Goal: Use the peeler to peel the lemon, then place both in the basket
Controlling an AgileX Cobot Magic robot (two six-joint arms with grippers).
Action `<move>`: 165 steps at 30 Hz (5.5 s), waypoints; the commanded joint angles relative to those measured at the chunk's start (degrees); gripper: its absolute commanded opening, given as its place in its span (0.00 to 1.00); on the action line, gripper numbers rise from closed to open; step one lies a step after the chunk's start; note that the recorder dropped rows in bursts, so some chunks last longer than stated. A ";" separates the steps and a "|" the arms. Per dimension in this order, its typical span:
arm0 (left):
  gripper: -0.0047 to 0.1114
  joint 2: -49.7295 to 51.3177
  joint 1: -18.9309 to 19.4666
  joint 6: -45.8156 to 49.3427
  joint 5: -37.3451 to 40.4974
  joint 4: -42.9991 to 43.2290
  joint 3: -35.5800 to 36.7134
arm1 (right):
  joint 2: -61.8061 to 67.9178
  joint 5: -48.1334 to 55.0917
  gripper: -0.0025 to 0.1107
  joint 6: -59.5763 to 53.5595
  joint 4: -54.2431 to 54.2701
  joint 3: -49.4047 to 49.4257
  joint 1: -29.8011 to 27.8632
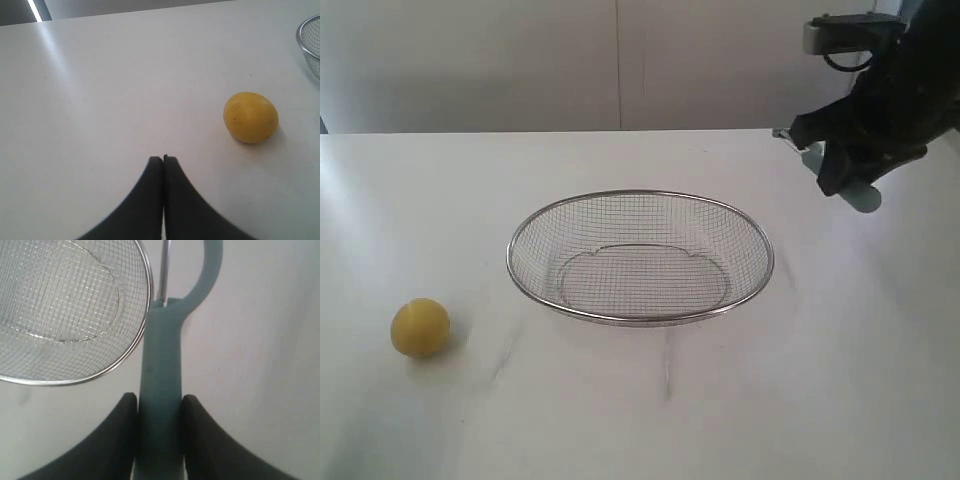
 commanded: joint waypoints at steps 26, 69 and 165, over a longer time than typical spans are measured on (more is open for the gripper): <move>0.04 -0.17 -0.15 -0.11 -0.05 -0.36 0.21 | -17.50 -8.67 0.05 -5.68 2.79 18.19 -0.13; 0.04 -0.17 -0.15 -0.11 -0.05 -0.36 0.21 | -17.50 -8.91 0.05 -5.68 2.79 18.19 -0.13; 0.04 42.31 -0.15 -15.63 -18.71 24.42 -25.58 | -17.50 -9.13 0.05 -4.49 2.79 18.19 -0.13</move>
